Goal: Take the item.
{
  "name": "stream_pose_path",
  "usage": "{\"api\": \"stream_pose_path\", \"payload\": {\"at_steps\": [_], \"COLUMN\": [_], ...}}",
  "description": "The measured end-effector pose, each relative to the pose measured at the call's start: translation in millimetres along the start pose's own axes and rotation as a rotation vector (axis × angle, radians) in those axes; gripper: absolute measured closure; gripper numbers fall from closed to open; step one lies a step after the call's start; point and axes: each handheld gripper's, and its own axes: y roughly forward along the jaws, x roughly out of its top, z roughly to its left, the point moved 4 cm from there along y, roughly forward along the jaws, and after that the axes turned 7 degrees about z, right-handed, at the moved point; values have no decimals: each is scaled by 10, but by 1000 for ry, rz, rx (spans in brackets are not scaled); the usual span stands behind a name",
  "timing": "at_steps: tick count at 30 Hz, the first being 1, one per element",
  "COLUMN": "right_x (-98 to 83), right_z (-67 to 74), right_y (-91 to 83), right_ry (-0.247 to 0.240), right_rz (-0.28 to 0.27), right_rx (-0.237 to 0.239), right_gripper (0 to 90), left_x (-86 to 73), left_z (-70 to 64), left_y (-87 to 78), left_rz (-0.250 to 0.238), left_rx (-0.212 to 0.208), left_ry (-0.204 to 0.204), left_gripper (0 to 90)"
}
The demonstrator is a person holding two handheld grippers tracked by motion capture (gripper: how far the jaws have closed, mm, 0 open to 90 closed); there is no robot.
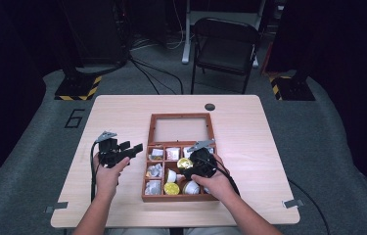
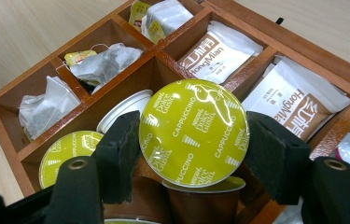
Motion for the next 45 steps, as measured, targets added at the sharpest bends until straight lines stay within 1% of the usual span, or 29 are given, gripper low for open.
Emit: {"api": "stream_pose_path", "payload": {"at_steps": [2,3,4,5,7,8,9,11,13,17,18,19,20,21,22,23,24,26,27,28,30,31,32,34,38,39,41,44,45], "right_x": [0,0,-3,2,1,-1,-2,-14,-23,-87,-104,-141,-154,-154,-172,-191,-237,-255,-312,-332,-391,-424,-424,-495,-596,-639,-656,-723,-771], "right_z": [-10,-10,-3,-21,-37,-61,-84,-156,-183,-369,-422,-519,-557,-557,-605,-654,-770,-807,-928,-974,-1079,-1138,-1138,-1246,-1412,-1470,-1493,-1569,-1627], "right_y": [-18,-18,-31,-45,-79,-131,-159,-226,-251,-380,-406,-460,-480,-480,-510,-537,-600,-619,-681,-697,-747,-771,-771,-819,-896,-931,-943,-979,-986], "right_ry": [-11,-11,4,-8,-6,8,10,20,29,88,88,110,119,119,131,144,165,175,207,214,251,259,259,297,321,346,351,383,389], "right_rz": [1,1,4,-6,-9,-16,-22,-34,-37,-48,-52,-56,-58,-58,-58,-63,-68,-71,-70,-71,-66,-67,-67,-64,-59,-60,-60,-56,-51], "right_rx": [-7,-7,-3,-8,-8,-17,-20,-43,-45,-68,-77,-97,-105,-105,-116,-130,-159,-168,-202,-215,-247,-254,-254,-275,-335,-347,-352,-374,-383], "right_gripper": [373,373,373,373,373,373,374,374,374,373,373,374,373,373,373,373,373,373,374,373,373,373,373,373,373,373,374,373,373], "left_x": [2,2,4,6,13,19,26,33,35,44,44,49,52,52,55,58,63,64,64,65,65,64,64,64,65,64,63,60,61], "left_z": [5,5,5,5,3,1,8,-2,-4,-12,-17,-22,-25,-25,-27,-29,-30,-32,-32,-32,-32,-27,-27,-22,-19,-18,-18,-17,-17], "left_y": [2,2,2,2,3,5,9,19,25,57,62,75,79,79,84,88,92,95,97,97,96,93,93,90,89,89,90,91,90], "left_rz": [2,2,1,0,-2,-3,-4,-5,-1,3,4,6,6,6,5,6,4,4,4,4,4,8,8,8,7,6,6,9,7], "left_rx": [0,0,0,-1,-2,-5,-3,-7,-8,-11,-13,-16,-16,-16,-16,-19,-18,-19,-19,-19,-19,-20,-20,-16,-15,-15,-16,-15,-15], "left_ry": [9,9,9,7,1,-2,9,2,3,6,2,5,5,5,6,6,7,6,5,6,6,10,10,11,11,10,10,12,11], "left_gripper": [345,345,345,346,345,345,346,345,345,346,345,345,345,346,346,346,345,345,345,345,345,346,345,346,346,345,345,345,345]}}
